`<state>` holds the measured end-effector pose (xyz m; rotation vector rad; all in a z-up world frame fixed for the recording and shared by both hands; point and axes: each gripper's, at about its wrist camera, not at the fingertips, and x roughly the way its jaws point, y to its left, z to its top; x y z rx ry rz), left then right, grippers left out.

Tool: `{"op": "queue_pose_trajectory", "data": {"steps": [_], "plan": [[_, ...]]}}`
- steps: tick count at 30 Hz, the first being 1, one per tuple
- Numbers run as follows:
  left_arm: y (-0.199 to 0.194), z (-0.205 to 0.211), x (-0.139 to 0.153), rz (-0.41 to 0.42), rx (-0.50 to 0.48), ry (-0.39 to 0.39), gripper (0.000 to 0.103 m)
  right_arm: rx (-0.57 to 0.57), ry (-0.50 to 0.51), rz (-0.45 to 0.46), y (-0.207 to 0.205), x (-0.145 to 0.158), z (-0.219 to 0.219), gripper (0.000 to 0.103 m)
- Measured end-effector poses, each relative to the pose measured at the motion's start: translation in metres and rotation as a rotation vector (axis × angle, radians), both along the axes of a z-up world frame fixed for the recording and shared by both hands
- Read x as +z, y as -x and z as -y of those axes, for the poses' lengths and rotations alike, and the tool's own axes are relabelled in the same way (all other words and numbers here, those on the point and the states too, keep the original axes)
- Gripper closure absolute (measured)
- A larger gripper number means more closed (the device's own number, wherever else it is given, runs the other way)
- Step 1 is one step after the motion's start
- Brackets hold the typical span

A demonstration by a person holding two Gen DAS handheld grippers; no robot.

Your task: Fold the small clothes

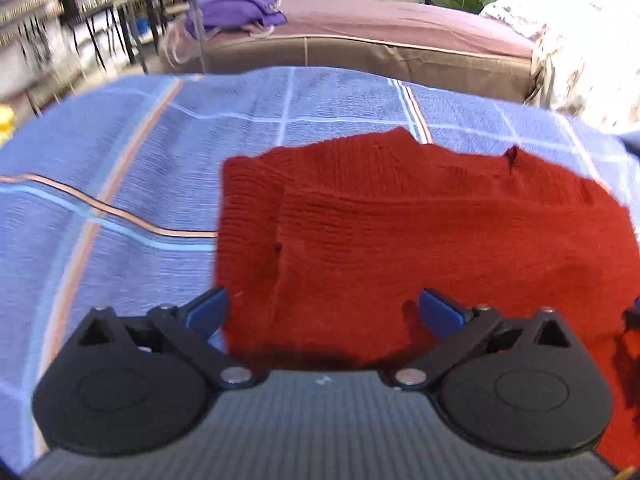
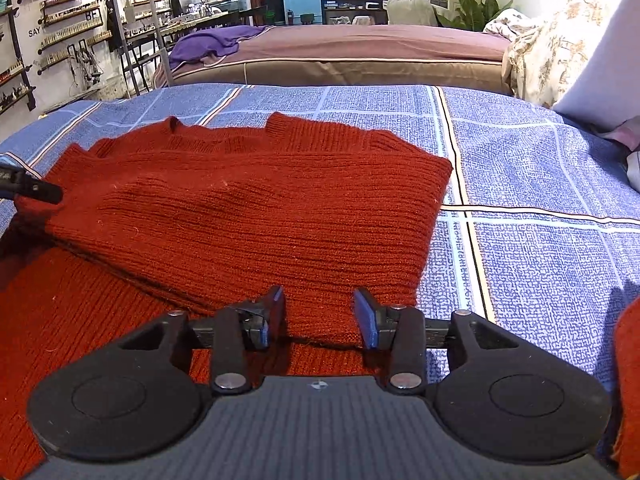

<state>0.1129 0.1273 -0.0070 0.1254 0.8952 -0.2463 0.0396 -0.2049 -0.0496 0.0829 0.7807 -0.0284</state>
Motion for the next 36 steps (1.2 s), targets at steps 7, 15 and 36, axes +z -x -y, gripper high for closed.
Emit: {"op": "queue_pose_trajectory", "data": {"steps": [7,15,36], "plan": [[0.074,-0.045,0.025,0.017,-0.017,0.042,0.0,-0.016,-0.102,0.06,0.041,0.028,0.011,0.002],[0.174,-0.121,0.019,-0.074,0.062,0.092,0.0,0.049,-0.088,0.017,0.131,0.033,0.029,0.002],[0.23,-0.13,-0.035,-0.036,0.072,0.221,0.044,0.069,-0.317,-0.169,0.218,-0.001,0.049,0.001]]}}
